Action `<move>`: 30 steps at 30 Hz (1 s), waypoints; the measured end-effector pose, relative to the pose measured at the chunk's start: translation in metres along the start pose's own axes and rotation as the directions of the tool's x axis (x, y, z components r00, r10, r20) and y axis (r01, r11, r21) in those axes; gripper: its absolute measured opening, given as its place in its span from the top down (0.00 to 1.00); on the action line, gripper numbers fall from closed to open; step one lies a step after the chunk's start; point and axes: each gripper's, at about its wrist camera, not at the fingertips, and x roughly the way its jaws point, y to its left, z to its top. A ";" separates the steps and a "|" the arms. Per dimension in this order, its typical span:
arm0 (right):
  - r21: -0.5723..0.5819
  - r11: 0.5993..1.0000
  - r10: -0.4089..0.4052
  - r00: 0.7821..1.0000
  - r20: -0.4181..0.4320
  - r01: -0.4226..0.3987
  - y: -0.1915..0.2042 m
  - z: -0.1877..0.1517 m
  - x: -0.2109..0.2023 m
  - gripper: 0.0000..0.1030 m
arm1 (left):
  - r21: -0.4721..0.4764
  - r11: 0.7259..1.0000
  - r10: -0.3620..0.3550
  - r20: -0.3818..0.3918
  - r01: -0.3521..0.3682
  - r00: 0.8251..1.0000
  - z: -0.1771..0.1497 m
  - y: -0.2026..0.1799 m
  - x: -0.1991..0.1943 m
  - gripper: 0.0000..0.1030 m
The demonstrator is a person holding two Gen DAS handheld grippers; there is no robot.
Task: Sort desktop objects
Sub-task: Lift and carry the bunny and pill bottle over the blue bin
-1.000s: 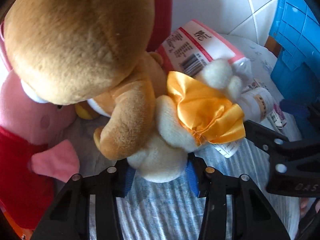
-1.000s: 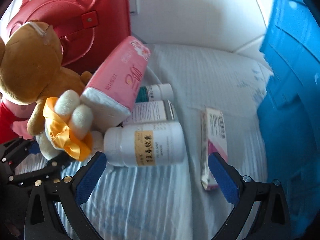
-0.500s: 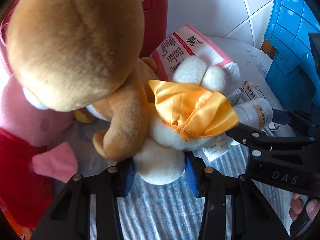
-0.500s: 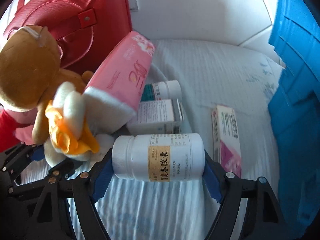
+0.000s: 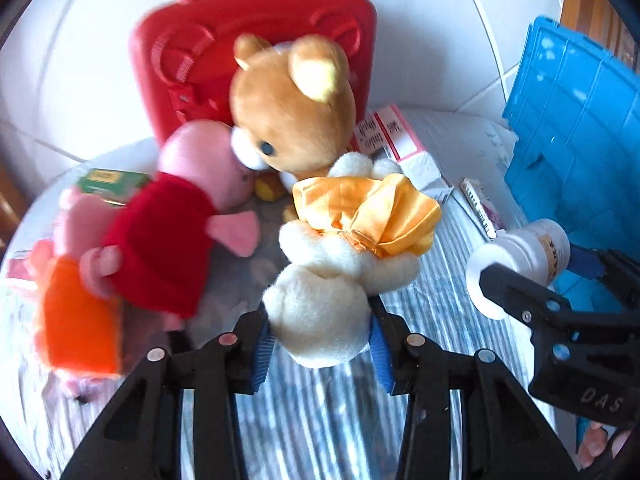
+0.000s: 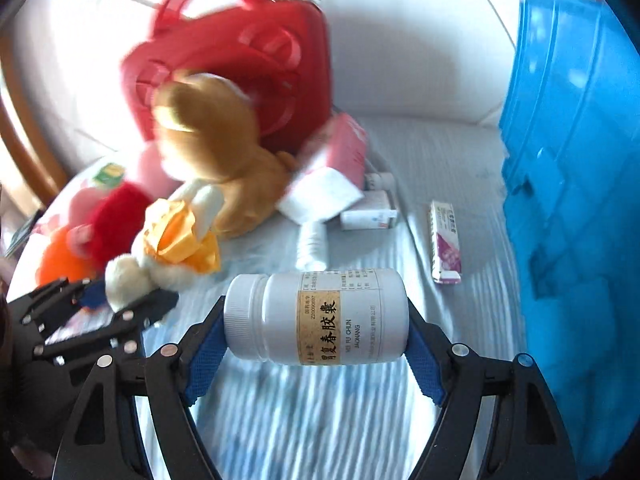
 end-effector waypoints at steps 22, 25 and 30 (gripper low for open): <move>-0.060 0.996 -0.039 0.902 0.429 0.071 0.029 -0.048 -0.292 0.23 | 0.049 0.999 -0.025 0.357 0.008 0.934 -0.045 -0.059 -0.245 0.60; -0.009 0.994 -0.089 0.885 0.456 0.105 0.003 -0.060 -0.320 0.23 | 0.096 0.994 -0.078 0.376 0.045 0.923 -0.046 -0.092 -0.261 0.60; 0.093 0.978 -0.208 0.852 0.480 0.186 -0.054 -0.082 -0.365 0.23 | 0.195 0.975 -0.178 0.394 0.108 0.902 -0.048 -0.163 -0.282 0.60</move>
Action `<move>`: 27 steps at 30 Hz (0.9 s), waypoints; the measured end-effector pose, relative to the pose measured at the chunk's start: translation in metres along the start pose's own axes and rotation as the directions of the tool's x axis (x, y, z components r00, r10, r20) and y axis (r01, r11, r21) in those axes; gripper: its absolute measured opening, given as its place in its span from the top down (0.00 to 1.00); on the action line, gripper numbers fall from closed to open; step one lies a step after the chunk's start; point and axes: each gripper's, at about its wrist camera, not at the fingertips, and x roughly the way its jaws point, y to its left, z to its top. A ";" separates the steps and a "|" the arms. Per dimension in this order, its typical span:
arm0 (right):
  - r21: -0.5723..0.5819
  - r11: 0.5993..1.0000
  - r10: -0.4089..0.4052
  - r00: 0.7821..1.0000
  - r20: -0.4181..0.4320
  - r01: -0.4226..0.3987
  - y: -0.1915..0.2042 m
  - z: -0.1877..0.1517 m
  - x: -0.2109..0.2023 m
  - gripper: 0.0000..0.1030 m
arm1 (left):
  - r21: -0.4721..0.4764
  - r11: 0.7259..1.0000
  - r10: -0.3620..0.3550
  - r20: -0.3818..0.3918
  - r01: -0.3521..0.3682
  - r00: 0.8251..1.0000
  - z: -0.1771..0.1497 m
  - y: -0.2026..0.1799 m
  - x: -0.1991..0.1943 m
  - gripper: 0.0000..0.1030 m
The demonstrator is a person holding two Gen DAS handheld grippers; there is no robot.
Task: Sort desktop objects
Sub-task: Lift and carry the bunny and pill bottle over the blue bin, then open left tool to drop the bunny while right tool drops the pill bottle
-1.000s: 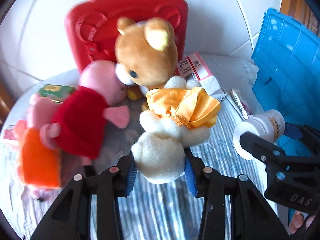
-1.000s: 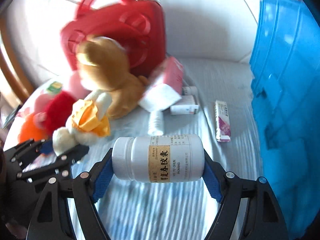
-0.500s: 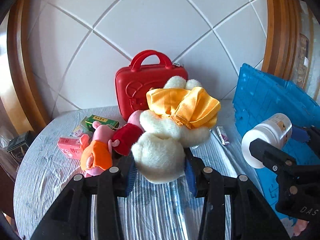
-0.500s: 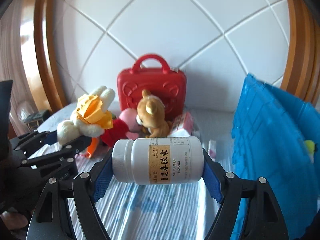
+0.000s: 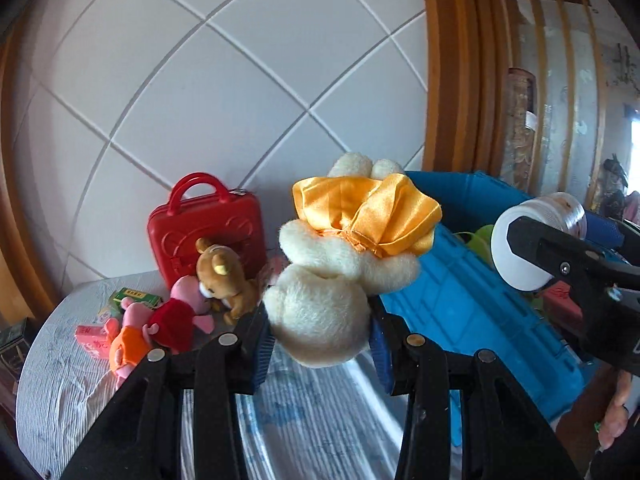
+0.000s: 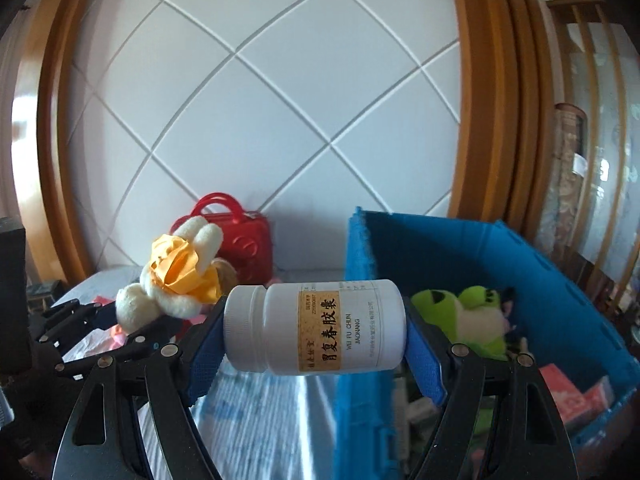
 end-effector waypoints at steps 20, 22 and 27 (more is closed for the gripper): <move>0.149 0.967 -0.192 0.976 -0.102 0.205 -0.198 -0.055 -0.019 0.23 | 0.175 0.974 -0.116 -0.162 0.145 0.980 -0.009 -0.205 0.042 0.60; 0.148 0.969 -0.184 0.976 -0.113 0.200 -0.207 -0.060 -0.013 0.23 | 0.171 0.975 -0.114 -0.182 0.145 0.977 -0.012 -0.209 0.047 0.60; 0.103 0.974 -0.184 0.972 -0.143 0.200 -0.211 -0.072 -0.001 0.23 | 0.177 0.976 -0.090 -0.208 0.128 0.974 -0.018 -0.217 0.054 0.60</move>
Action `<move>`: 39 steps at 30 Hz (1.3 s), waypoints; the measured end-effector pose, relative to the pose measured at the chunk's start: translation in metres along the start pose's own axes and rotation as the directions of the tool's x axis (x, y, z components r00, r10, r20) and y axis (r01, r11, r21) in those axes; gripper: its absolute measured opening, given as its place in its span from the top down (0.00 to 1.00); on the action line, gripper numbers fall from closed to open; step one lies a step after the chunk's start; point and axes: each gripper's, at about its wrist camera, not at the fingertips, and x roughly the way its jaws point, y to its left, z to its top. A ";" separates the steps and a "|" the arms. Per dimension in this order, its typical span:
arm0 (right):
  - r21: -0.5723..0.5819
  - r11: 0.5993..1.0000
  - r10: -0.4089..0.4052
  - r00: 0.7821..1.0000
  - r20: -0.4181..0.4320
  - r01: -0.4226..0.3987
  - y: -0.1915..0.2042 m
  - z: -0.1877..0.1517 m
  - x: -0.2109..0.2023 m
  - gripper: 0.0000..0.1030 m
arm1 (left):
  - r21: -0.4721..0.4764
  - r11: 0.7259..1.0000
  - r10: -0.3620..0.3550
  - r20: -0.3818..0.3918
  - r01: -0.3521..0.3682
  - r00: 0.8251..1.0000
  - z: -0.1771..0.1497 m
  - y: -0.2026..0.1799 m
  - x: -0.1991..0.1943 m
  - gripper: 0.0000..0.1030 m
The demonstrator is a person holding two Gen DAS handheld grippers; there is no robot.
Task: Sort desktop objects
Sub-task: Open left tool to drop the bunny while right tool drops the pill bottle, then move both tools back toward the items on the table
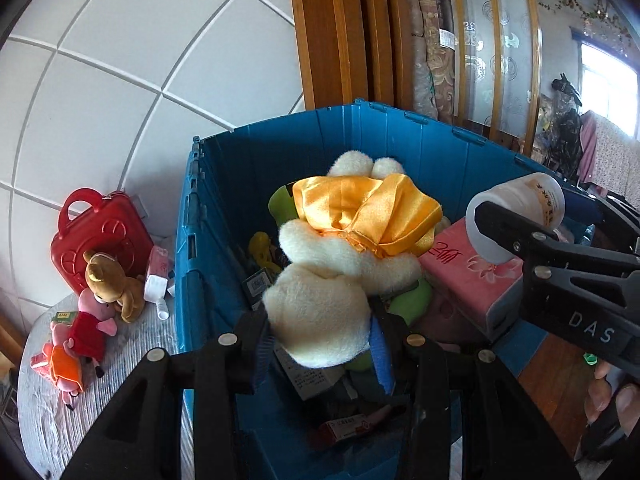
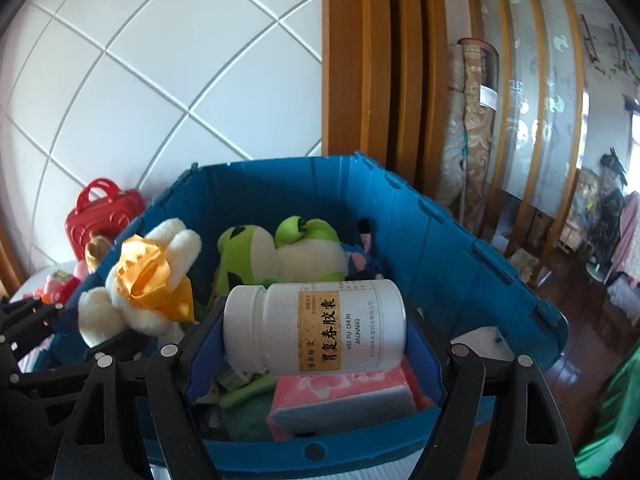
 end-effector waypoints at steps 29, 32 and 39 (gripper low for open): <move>-0.062 0.996 -0.065 0.998 -0.013 0.064 0.005 -0.002 0.004 0.01 | 0.001 1.000 -0.004 0.061 0.004 0.998 0.000 0.013 -0.026 0.27; -0.063 0.995 -0.077 0.997 0.013 0.078 0.012 0.004 -0.008 0.01 | -0.012 1.000 0.007 0.093 -0.006 0.996 0.000 0.025 -0.040 0.24; -0.083 0.996 -0.024 0.993 0.118 0.034 0.055 0.024 -0.052 0.00 | -0.109 0.993 0.058 0.132 -0.043 0.990 -0.015 0.085 -0.068 0.23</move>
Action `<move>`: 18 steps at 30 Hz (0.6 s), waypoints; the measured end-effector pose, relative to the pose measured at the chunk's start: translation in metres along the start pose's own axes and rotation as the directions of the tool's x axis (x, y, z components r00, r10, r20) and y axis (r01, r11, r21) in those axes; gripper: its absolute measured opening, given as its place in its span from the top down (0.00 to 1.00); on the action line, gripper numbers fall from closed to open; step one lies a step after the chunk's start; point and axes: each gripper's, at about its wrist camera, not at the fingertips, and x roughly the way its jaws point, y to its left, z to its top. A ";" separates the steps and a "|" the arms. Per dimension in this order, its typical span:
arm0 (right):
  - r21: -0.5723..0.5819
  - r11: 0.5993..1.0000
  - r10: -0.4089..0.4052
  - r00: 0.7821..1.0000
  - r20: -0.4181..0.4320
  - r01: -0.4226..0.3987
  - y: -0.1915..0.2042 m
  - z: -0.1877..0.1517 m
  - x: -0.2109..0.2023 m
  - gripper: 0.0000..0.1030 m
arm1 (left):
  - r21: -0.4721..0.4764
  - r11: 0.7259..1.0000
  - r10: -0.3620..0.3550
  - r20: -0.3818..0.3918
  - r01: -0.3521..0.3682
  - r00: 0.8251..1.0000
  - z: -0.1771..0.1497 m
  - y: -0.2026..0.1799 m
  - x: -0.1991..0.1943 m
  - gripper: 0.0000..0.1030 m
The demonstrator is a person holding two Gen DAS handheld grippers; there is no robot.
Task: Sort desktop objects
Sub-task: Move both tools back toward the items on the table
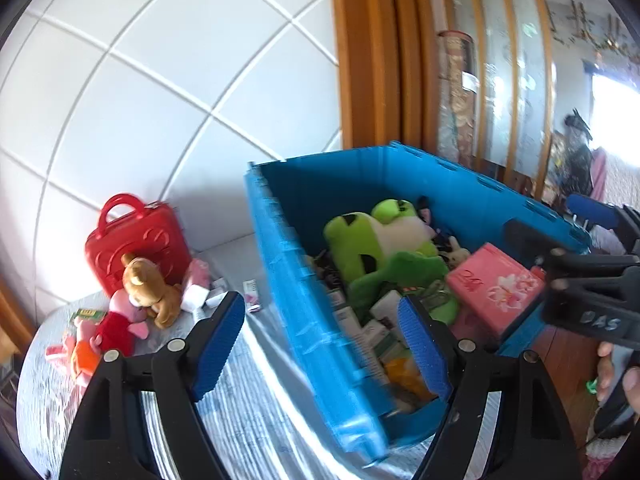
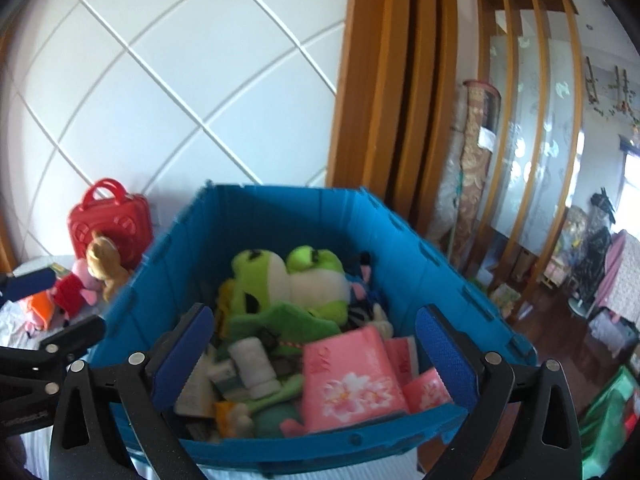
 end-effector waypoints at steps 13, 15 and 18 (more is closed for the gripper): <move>-0.105 0.955 0.282 0.958 0.047 -0.276 0.160 0.038 -0.016 0.00 | -0.249 0.928 0.260 -0.095 -0.276 0.961 -0.046 0.193 -0.025 0.23; -0.111 0.942 0.322 0.946 0.023 -0.318 0.184 0.039 -0.007 0.00 | -0.272 0.912 0.285 -0.119 -0.308 0.951 -0.055 0.217 -0.025 0.23; -0.123 0.918 0.379 0.925 -0.016 -0.378 0.219 0.038 0.009 0.00 | -0.299 0.890 0.310 -0.158 -0.344 0.938 -0.067 0.248 -0.020 0.23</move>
